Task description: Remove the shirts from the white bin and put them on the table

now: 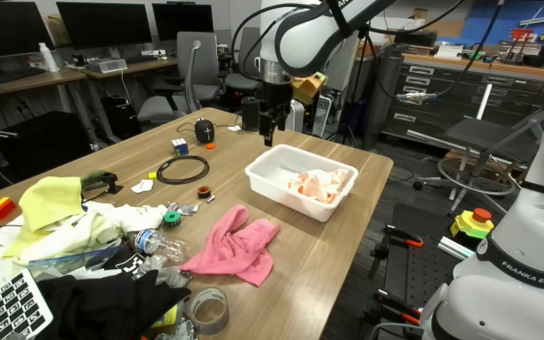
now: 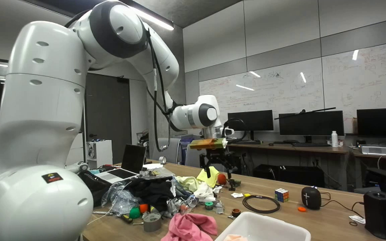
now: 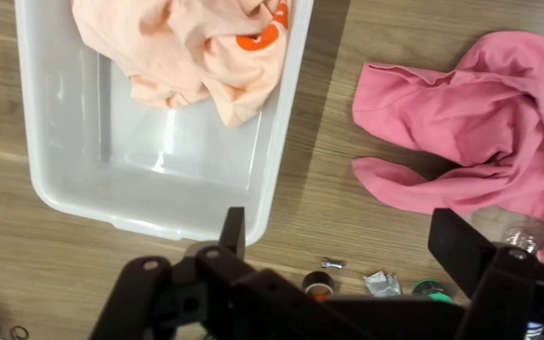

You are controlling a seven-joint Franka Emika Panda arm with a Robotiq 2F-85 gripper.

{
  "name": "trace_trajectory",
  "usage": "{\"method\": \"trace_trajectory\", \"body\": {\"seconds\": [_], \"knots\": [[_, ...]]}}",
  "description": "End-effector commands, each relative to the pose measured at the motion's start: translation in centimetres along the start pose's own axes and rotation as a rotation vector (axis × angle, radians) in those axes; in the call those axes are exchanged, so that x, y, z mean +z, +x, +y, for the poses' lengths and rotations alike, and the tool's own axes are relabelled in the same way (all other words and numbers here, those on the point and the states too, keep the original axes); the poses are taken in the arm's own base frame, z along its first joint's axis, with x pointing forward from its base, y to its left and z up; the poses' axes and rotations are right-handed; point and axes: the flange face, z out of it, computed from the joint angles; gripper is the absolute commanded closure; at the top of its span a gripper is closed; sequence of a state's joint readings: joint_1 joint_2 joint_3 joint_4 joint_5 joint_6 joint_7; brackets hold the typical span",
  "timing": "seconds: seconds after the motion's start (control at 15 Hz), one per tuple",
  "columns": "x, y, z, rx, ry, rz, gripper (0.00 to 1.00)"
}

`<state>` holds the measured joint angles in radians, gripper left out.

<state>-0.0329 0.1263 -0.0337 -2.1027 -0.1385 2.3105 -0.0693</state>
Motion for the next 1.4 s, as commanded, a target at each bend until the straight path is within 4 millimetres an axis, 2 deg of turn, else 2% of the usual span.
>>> {"method": "trace_trajectory", "body": {"seconds": [0.0, 0.4, 0.67, 1.0, 1.33], "knots": [[1.3, -0.6, 4.4, 0.131, 0.049, -0.014, 0.0], [7.1, -2.4, 10.4, 0.345, 0.132, -0.096, 0.0], [11.1, -3.8, 12.8, 0.449, 0.162, -0.166, 0.0], [14.8, -4.9, 13.8, 0.533, 0.175, -0.259, 0.0], [16.9, -5.4, 12.8, 0.57, 0.224, -0.327, 0.0]]}}
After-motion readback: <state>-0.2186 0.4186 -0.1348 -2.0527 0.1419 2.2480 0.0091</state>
